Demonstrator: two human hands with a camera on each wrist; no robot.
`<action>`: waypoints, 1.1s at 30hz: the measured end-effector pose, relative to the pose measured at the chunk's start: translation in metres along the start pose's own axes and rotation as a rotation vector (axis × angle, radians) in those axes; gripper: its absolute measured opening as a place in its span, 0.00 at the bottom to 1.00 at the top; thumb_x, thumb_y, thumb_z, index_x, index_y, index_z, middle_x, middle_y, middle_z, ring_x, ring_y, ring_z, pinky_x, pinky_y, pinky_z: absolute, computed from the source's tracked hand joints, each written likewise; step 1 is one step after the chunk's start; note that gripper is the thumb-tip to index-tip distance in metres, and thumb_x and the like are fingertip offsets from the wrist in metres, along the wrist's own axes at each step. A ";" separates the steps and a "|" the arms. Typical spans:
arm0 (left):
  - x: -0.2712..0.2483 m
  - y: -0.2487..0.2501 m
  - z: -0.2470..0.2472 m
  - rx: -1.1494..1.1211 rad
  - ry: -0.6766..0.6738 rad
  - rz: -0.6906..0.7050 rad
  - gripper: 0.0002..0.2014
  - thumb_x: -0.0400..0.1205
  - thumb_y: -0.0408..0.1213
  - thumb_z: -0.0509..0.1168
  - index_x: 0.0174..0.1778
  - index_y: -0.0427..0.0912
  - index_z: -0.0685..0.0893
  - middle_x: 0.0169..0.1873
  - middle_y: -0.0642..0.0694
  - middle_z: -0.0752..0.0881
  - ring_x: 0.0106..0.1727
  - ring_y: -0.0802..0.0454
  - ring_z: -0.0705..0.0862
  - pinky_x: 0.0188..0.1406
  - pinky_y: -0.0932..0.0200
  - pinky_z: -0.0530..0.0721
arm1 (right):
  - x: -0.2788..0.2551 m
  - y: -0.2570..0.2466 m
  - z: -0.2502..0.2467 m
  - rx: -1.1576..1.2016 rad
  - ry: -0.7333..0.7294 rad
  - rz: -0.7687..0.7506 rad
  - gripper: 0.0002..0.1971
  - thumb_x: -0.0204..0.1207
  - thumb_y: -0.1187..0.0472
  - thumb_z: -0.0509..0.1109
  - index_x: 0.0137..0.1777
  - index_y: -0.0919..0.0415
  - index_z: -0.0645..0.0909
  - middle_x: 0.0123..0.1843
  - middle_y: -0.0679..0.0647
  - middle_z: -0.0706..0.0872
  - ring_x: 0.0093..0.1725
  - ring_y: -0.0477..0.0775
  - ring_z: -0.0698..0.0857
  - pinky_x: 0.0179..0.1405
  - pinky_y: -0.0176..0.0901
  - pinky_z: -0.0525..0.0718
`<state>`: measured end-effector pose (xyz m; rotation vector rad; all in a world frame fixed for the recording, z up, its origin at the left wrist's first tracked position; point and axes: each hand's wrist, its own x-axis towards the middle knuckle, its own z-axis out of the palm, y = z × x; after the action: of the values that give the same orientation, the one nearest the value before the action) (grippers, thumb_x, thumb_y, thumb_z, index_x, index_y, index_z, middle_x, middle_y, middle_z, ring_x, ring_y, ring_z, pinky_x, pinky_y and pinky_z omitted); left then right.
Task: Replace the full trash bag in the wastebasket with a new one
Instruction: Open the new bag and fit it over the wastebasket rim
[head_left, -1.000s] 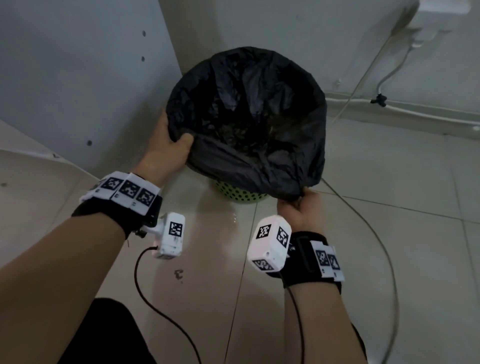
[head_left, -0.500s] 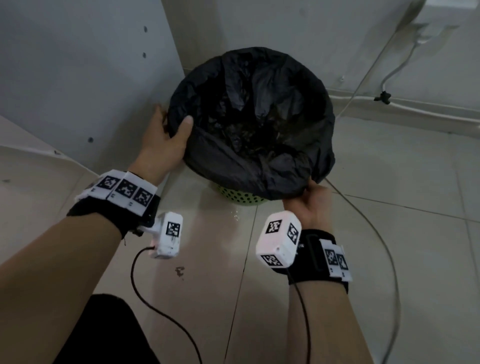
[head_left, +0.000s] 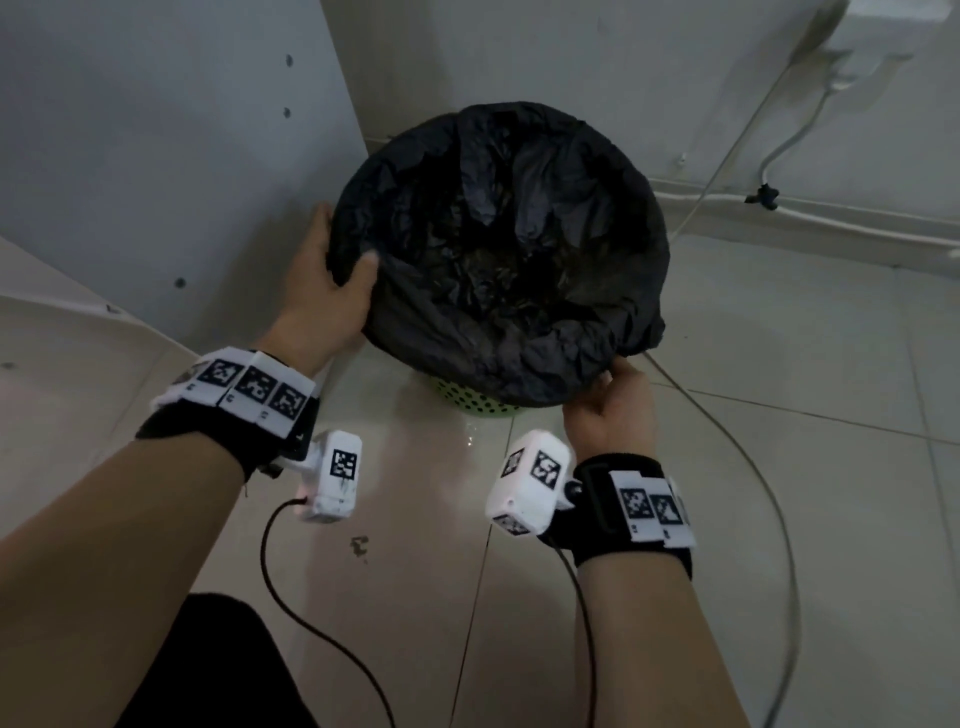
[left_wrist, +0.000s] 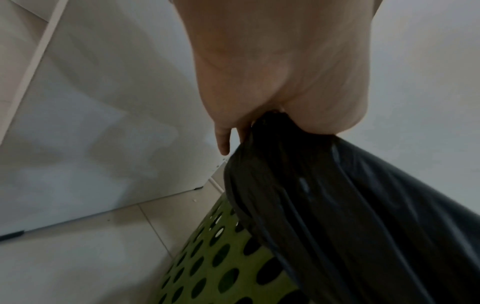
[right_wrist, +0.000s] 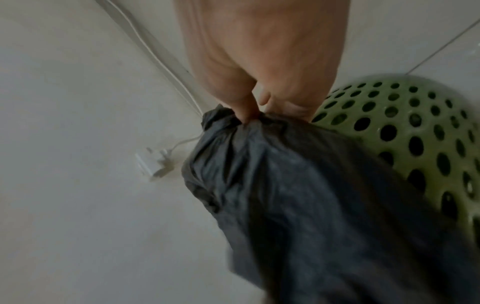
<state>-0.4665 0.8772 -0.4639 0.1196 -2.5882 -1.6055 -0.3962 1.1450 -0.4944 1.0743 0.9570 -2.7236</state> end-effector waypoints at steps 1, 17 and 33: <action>-0.004 -0.001 0.002 0.043 0.046 -0.001 0.38 0.82 0.56 0.65 0.86 0.47 0.62 0.78 0.55 0.74 0.77 0.55 0.75 0.79 0.47 0.75 | -0.003 0.000 -0.001 -0.078 -0.050 -0.073 0.10 0.59 0.49 0.64 0.38 0.41 0.84 0.39 0.50 0.83 0.49 0.59 0.84 0.63 0.56 0.83; -0.017 0.000 0.006 0.007 0.005 0.081 0.30 0.83 0.44 0.66 0.82 0.44 0.70 0.72 0.53 0.80 0.68 0.71 0.80 0.71 0.69 0.77 | -0.017 -0.006 0.005 0.438 -0.049 0.009 0.18 0.78 0.61 0.67 0.66 0.66 0.85 0.61 0.62 0.89 0.65 0.62 0.86 0.63 0.40 0.83; -0.035 0.007 0.014 0.038 0.003 0.040 0.44 0.75 0.61 0.71 0.84 0.56 0.58 0.82 0.52 0.69 0.81 0.55 0.71 0.81 0.43 0.72 | -0.016 -0.005 -0.002 0.385 -0.109 0.075 0.25 0.80 0.48 0.68 0.69 0.67 0.79 0.66 0.64 0.86 0.68 0.67 0.84 0.72 0.63 0.77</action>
<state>-0.4341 0.8970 -0.4654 0.0721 -2.6029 -1.5422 -0.3840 1.1480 -0.4824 0.9694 0.3761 -2.9367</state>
